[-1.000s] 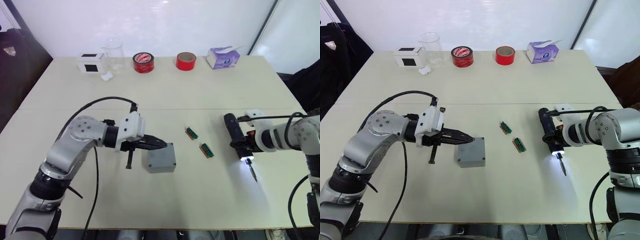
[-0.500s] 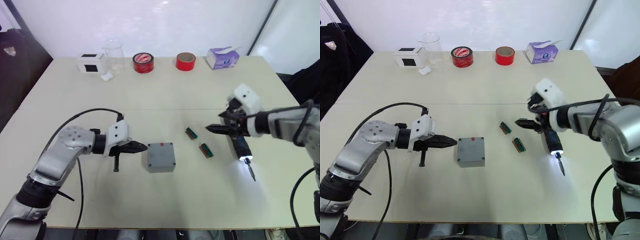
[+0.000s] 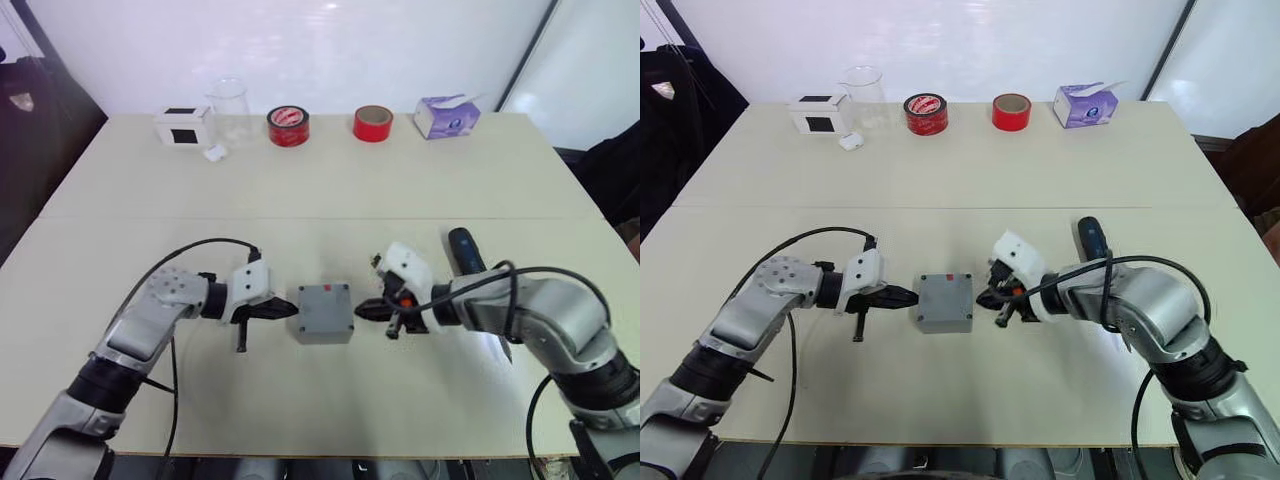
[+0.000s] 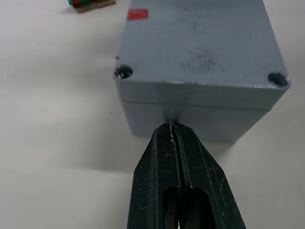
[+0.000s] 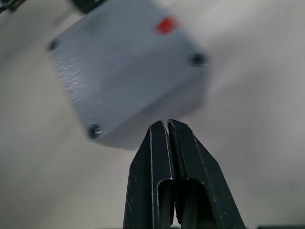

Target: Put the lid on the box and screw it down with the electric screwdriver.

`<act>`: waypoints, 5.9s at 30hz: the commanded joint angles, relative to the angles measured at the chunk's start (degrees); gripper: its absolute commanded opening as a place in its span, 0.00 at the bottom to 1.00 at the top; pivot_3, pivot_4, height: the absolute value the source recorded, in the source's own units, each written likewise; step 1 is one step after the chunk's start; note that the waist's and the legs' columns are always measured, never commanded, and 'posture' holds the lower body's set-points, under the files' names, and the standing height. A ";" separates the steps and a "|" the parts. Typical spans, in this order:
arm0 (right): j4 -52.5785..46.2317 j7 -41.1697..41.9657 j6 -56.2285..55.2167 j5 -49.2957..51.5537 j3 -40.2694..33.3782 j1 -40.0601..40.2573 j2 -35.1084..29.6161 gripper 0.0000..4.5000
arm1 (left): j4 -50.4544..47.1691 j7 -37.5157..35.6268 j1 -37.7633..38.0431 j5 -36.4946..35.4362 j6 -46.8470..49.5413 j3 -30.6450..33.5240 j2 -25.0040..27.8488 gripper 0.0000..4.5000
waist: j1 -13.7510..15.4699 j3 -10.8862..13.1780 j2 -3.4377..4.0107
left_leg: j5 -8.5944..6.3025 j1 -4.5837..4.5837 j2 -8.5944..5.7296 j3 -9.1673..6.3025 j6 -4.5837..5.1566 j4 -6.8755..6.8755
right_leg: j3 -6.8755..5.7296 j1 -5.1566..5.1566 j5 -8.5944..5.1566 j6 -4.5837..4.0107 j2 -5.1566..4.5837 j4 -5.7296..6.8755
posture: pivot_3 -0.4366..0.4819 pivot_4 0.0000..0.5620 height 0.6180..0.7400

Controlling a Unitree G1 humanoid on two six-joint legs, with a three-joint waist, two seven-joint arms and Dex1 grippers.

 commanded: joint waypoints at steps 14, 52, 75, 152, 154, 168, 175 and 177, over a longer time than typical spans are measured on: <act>-5.29 2.02 3.23 0.04 -3.17 -1.06 -4.92 0.01 | 10.58 -2.95 -7.50 7.11 -9.39 -1.99 -1.75 0.00 | -0.09 0.00 -0.02 | 0.01 0.04 -0.06 -0.07 -0.01 0.36 | -0.02 0.00 -0.01 -0.01 0.02 0.47 | 0.48 0.27 0.99; -2.93 1.94 -0.75 -9.22 0.31 -0.41 4.62 0.01 | -2.00 -6.62 -7.75 4.47 1.34 -2.89 -1.07 0.00 | -0.10 0.02 -0.05 | 0.01 -0.02 -0.02 -0.07 -0.01 0.52 | -0.01 -0.01 -0.01 -0.01 0.06 0.56 | 0.48 0.27 0.99; 21.42 -2.00 -28.16 -23.09 -7.79 0.49 11.91 0.67 | -8.60 -0.88 -10.80 -3.85 7.89 5.57 -0.33 0.00 | -0.21 0.03 -0.08 | 0.01 -0.01 -0.07 -0.05 -0.01 0.56 | 0.00 0.00 -0.01 -0.01 0.10 0.58 | 0.48 0.27 0.99; 3.35 3.22 -12.84 -11.24 -7.23 1.70 9.61 0.01 | -11.81 2.00 -6.24 -3.17 8.09 4.21 1.51 0.00 | -0.14 0.04 -0.07 | 0.01 0.00 -0.04 -0.08 -0.01 0.57 | -0.01 0.02 -0.01 -0.01 0.07 0.60 | 0.48 0.27 0.99; 3.64 3.40 -13.09 -11.54 -6.86 1.80 9.28 0.01 | -11.69 2.04 -6.30 -3.04 7.94 4.13 1.46 0.00 | -0.14 0.04 -0.07 | 0.01 0.00 -0.04 -0.08 -0.01 0.57 | -0.01 0.02 -0.01 -0.01 0.07 0.60 | 0.48 0.27 0.99; 4.36 4.47 -14.55 -12.85 -4.70 2.90 8.22 0.16 | -13.66 2.43 -5.66 -4.75 8.91 5.09 1.20 0.00 | -0.12 0.04 -0.07 | 0.01 0.00 -0.04 -0.09 -0.01 0.58 | -0.01 0.02 -0.01 -0.01 0.07 0.60 | 0.48 0.27 0.99; 3.13 5.21 -13.41 -11.59 -6.37 1.73 7.32 0.75 | -14.42 2.83 -5.55 -5.70 9.19 5.22 1.34 0.00 | -0.13 0.04 -0.07 | 0.01 0.00 -0.03 -0.09 -0.01 0.58 | -0.01 0.02 -0.01 -0.01 0.07 0.60 | 0.48 0.27 0.99; 2.13 5.11 -11.83 -10.60 -8.71 0.29 6.44 0.91 | -14.82 2.92 -5.70 -6.42 9.26 5.40 1.19 0.00 | -0.12 0.04 -0.07 | 0.01 0.00 -0.03 -0.09 -0.01 0.58 | 0.00 0.02 -0.01 -0.01 0.07 0.60 | 0.48 0.27 0.99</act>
